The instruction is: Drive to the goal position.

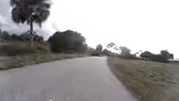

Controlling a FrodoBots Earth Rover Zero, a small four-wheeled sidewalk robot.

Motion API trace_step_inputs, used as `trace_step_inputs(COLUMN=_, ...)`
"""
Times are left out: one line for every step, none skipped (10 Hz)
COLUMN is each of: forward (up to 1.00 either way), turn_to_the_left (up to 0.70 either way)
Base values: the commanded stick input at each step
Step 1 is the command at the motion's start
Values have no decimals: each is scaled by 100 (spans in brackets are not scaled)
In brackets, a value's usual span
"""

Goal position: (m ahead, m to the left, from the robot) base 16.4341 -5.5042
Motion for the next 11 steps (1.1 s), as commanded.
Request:
trace_step_inputs(forward=85, turn_to_the_left=0)
trace_step_inputs(forward=85, turn_to_the_left=0)
trace_step_inputs(forward=85, turn_to_the_left=0)
trace_step_inputs(forward=85, turn_to_the_left=0)
trace_step_inputs(forward=85, turn_to_the_left=0)
trace_step_inputs(forward=85, turn_to_the_left=0)
trace_step_inputs(forward=85, turn_to_the_left=0)
trace_step_inputs(forward=85, turn_to_the_left=-8)
trace_step_inputs(forward=85, turn_to_the_left=-34)
trace_step_inputs(forward=85, turn_to_the_left=-34)
trace_step_inputs(forward=85, turn_to_the_left=-32)
